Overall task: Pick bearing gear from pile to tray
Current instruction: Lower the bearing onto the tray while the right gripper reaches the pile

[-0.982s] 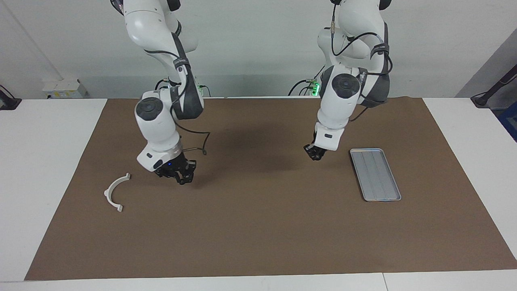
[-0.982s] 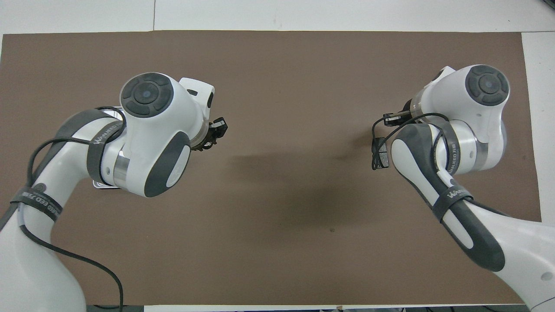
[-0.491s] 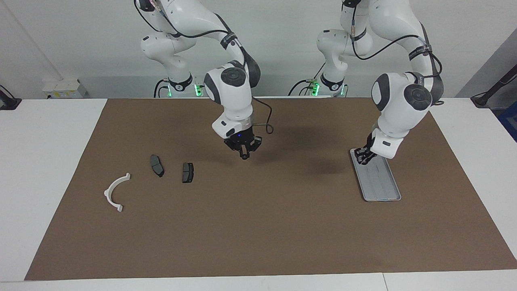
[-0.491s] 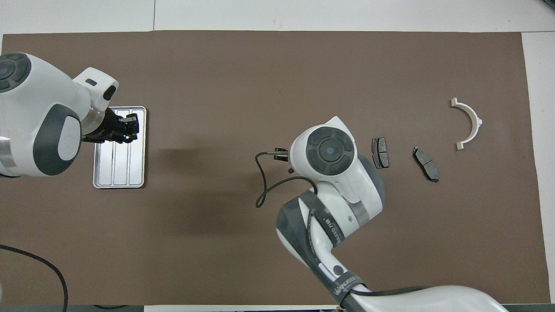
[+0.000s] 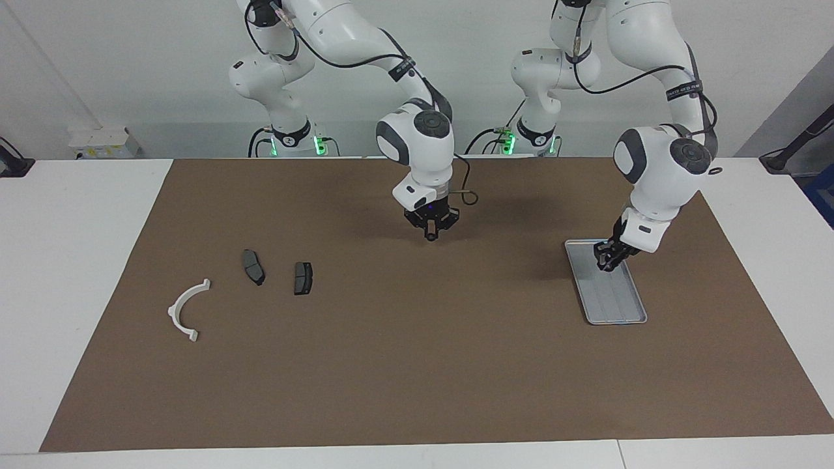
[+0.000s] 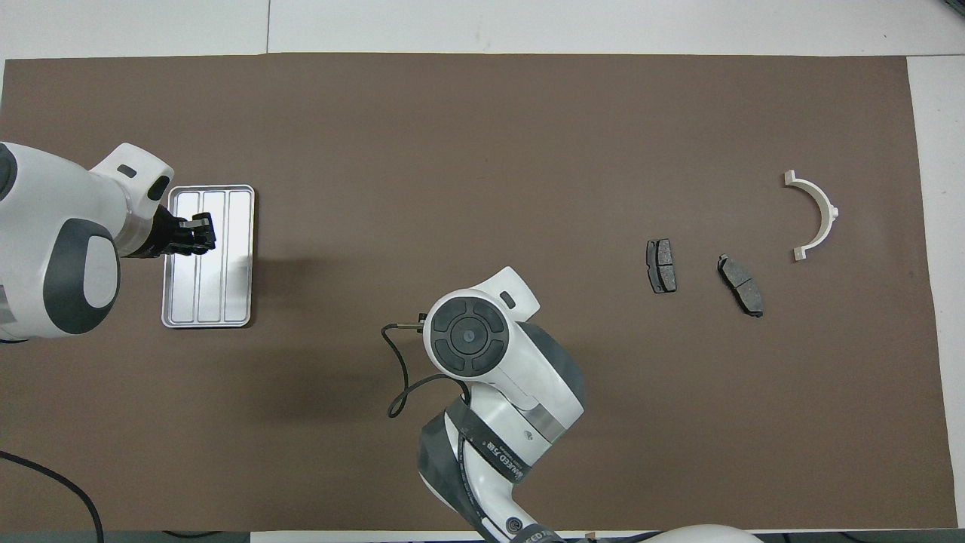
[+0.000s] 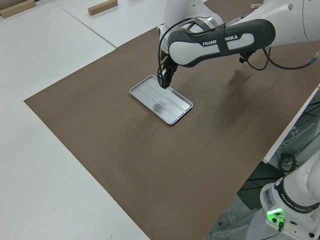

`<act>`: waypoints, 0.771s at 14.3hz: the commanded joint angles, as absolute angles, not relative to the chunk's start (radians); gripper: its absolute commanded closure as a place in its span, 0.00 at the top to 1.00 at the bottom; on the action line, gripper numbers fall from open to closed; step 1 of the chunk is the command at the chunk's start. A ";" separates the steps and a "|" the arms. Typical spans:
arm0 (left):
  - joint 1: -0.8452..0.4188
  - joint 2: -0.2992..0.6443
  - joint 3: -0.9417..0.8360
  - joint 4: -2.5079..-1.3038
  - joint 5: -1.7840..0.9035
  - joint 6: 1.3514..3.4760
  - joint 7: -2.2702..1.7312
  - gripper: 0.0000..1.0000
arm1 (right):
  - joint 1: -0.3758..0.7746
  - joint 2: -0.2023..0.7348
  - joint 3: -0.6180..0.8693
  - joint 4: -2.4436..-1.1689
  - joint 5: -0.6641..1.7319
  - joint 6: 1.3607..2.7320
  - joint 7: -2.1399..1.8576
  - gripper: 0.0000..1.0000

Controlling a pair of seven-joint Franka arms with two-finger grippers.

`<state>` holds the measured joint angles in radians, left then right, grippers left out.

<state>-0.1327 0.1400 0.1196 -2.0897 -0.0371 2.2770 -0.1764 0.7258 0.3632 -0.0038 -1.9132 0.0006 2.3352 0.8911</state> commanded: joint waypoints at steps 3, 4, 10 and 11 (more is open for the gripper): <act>-0.120 0.081 0.107 -2.219 -0.025 2.356 -0.170 0.06 | 0.709 0.397 -0.003 -1.913 -0.006 2.391 0.879 0.00; -0.120 0.081 0.107 -2.241 -0.025 2.390 -0.175 0.06 | 0.709 0.400 -0.002 -1.914 -0.006 2.399 0.879 0.00; -0.120 0.097 0.106 -2.292 -0.025 2.451 -0.178 0.09 | 0.704 0.413 -0.003 -1.919 -0.006 2.402 0.862 0.00; -0.120 0.097 0.107 -2.292 -0.025 2.453 -0.175 0.18 | 0.704 0.413 -0.003 -1.919 -0.006 2.402 0.862 0.00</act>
<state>-0.1318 0.1189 0.1161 -2.2618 -0.0371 2.4236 -0.1765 0.7218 0.4053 -0.0112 -1.9127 0.0001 2.3775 0.8877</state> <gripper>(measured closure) 0.656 0.767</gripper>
